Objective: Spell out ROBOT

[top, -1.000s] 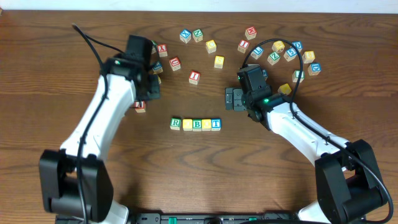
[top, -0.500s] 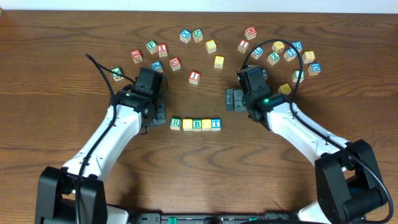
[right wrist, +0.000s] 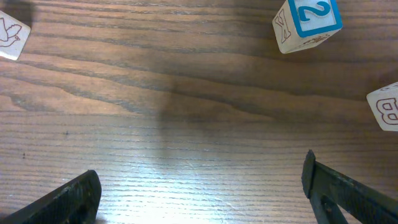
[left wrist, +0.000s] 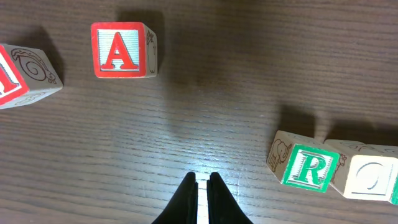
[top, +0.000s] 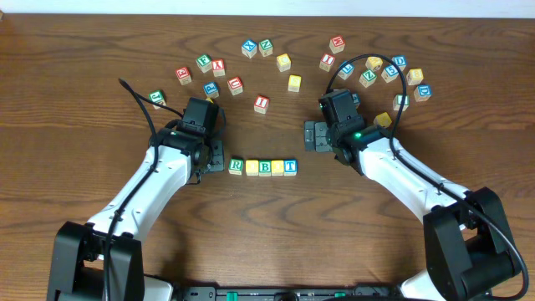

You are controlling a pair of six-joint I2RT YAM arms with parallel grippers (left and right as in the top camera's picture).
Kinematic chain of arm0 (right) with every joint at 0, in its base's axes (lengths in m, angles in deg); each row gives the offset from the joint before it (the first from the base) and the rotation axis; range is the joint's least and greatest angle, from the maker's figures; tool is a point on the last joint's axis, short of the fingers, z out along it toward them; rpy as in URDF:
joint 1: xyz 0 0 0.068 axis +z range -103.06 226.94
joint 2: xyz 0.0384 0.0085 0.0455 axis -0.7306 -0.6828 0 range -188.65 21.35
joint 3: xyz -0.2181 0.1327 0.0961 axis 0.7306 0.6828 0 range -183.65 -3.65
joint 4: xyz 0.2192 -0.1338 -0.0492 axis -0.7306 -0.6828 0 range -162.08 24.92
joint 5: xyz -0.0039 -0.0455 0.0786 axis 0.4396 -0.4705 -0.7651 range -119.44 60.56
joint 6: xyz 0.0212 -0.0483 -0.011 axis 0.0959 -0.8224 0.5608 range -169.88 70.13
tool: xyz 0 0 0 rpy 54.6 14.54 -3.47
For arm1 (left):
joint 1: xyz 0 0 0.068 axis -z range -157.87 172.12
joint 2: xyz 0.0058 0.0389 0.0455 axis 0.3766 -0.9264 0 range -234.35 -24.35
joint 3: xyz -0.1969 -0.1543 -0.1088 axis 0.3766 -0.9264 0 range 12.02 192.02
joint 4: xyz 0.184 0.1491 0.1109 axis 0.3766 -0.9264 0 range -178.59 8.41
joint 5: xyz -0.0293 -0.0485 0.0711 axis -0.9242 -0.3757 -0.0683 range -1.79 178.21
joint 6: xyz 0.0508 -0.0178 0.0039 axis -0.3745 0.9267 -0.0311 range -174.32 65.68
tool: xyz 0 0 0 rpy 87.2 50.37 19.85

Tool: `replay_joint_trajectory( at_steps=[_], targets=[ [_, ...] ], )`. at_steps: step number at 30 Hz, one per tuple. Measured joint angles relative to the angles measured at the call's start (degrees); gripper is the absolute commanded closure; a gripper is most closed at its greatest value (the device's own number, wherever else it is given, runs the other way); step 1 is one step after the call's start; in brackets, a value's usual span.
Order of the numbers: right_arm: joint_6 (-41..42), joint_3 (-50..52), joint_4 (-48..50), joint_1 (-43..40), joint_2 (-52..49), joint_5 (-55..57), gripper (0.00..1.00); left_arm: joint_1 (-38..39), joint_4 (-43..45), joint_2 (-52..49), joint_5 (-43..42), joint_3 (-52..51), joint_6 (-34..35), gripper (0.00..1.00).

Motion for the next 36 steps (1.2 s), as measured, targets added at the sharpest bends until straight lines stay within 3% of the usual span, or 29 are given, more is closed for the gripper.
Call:
replay_joint_trajectory(
  at_steps=[36],
  targets=[
    [0.0, 0.0, 0.0, 0.0, 0.0, 0.0, 0.01, 1.6, 8.7, 0.3, -6.8, -6.6, -3.1, 0.93]
  ],
)
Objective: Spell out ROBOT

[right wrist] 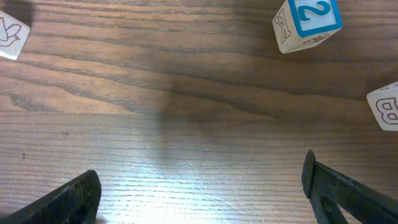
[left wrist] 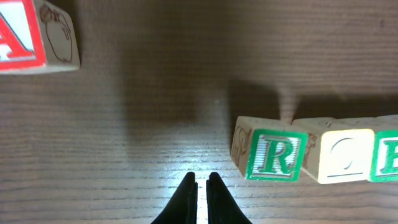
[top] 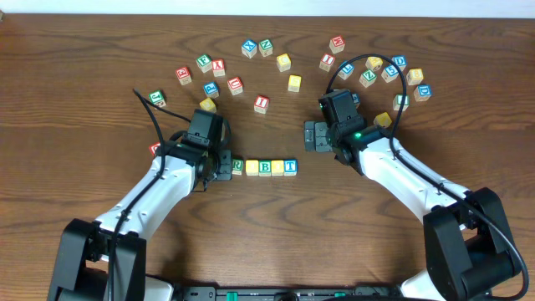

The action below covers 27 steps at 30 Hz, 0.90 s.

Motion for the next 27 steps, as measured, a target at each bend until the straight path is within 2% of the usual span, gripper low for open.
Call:
replay_joint_trajectory(
  at_steps=[27],
  targets=[
    [0.0, 0.0, 0.0, 0.0, 0.0, 0.0, 0.01, 0.0, 3.5, -4.0, -1.1, -0.4, -1.3, 0.92]
  ],
)
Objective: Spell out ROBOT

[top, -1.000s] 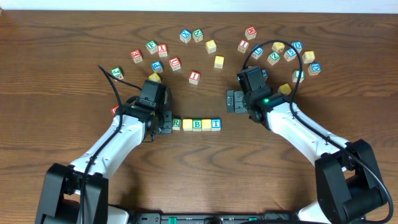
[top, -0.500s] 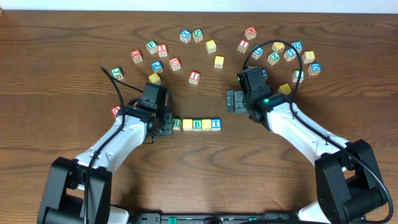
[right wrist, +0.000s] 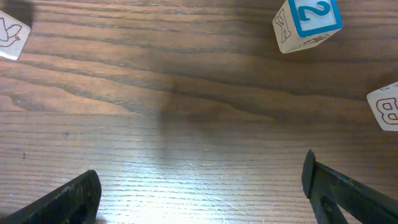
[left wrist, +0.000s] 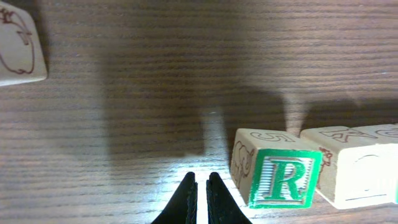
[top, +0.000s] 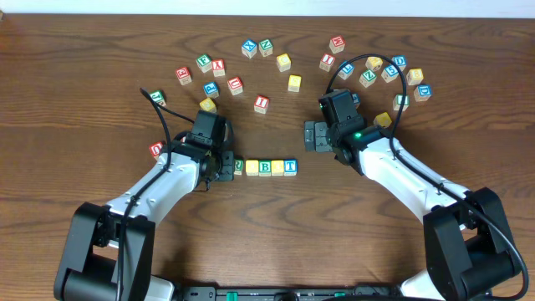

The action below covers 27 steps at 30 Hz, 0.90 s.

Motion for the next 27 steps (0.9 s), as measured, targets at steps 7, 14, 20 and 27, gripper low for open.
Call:
replay_joint_trajectory(
  at_steps=[7, 14, 20, 27],
  targets=[
    [0.0, 0.0, 0.0, 0.0, 0.0, -0.2, 0.01, 0.3, 0.5, 0.0, -1.1, 0.0, -0.7, 0.92],
    [0.0, 0.0, 0.1, 0.0, 0.0, -0.2, 0.01, 2.9, 1.3, 0.0, -1.9, 0.0, -1.3, 0.92],
    [0.0, 0.0, 0.1, 0.0, 0.0, -0.3, 0.01, 5.0, 1.9, 0.0, -1.9, 0.0, -1.3, 0.92],
    [0.0, 0.0, 0.1, 0.0, 0.0, -0.3, 0.01, 5.0, 1.9, 0.0, -1.9, 0.0, -1.3, 0.92]
  ],
)
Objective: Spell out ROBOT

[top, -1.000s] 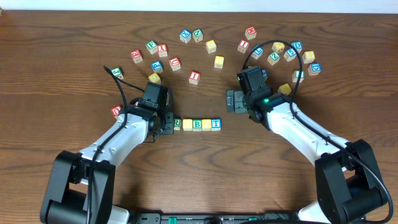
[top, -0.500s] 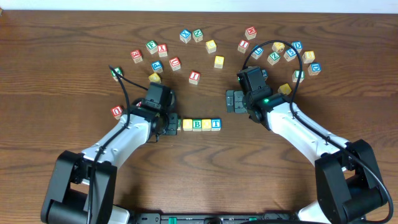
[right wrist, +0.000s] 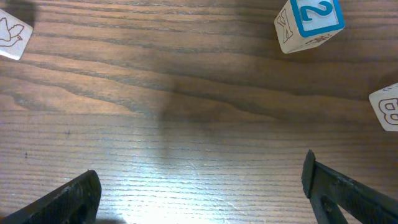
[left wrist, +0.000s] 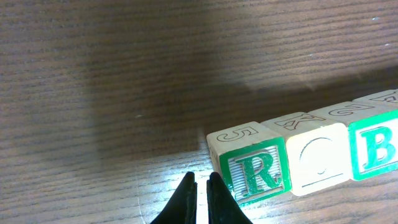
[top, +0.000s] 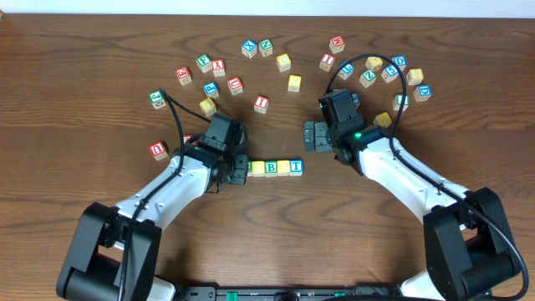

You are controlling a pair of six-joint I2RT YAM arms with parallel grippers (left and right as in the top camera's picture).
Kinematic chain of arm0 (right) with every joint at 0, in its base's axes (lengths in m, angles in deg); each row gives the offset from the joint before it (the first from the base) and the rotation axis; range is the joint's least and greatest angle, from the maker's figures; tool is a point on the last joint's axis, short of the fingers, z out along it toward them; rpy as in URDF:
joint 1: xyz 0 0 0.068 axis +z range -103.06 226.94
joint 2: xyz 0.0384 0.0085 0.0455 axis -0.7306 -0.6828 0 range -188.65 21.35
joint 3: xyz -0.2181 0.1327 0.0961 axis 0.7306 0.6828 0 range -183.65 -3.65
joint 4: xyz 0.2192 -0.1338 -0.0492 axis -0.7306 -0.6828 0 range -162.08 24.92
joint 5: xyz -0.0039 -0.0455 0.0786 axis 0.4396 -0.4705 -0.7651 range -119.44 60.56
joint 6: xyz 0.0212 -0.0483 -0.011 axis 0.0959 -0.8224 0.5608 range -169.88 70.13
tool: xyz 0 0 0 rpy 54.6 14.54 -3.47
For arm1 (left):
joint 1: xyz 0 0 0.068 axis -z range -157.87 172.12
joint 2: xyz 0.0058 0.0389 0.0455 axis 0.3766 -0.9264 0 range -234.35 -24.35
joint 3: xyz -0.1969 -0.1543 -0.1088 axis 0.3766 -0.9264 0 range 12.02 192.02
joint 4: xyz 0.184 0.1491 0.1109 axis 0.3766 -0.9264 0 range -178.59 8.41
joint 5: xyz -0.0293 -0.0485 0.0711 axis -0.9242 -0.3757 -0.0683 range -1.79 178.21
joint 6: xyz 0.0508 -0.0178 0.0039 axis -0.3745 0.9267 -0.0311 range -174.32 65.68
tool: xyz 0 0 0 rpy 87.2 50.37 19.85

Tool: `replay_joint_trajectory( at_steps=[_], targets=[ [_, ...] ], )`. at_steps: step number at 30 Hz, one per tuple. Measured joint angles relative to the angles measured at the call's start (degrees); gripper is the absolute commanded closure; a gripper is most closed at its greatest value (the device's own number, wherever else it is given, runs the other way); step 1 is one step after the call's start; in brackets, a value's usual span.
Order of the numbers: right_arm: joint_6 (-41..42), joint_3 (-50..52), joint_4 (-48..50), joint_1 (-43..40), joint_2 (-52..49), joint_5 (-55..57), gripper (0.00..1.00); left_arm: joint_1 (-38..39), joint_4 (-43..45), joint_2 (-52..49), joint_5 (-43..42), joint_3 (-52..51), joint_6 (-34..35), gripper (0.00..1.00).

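A row of letter blocks lies mid-table: green R [left wrist: 255, 174], pale O [left wrist: 320, 165], green B [left wrist: 373, 146], then another yellow block [top: 283, 168] and blue T [top: 296, 166]. My left gripper [left wrist: 200, 180] is shut, empty, its tips down at the table against the R block's left side. In the overhead view the left gripper [top: 238, 167] hides the R. My right gripper [right wrist: 202, 180] stands open over bare wood, right of the row's far end and behind it.
Loose blocks are scattered along the back, among them a red I [top: 262, 103], a yellow one [top: 294, 82] and a cluster at the back right [top: 393, 71]. A red block [top: 158, 150] lies left of my left arm. A blue 2 block [right wrist: 309, 22] lies ahead of the right gripper.
My shut left gripper has moved right and now touches the R block's left side. The whole row lies slightly further right. The right arm has not moved.
My shut left gripper stood well left of the row, with a red A block in its view. It then stood closer to the R, then just beside it. Now it touches the R and the row has shifted right. The right gripper stayed open and still.
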Motion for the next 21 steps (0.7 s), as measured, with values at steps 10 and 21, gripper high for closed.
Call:
replay_joint_trajectory(
  at_steps=[10, 21],
  targets=[
    [0.0, 0.0, -0.1, 0.0, 0.0, 0.0, 0.01, -1.3, 0.0, 0.0, 2.2, 0.0, 0.0, 0.91],
    [0.0, 0.0, -0.1, 0.0, 0.0, 0.0, 0.01, -7.0, -0.4, 0.0, 3.1, 0.0, 0.0, 0.92]
  ],
)
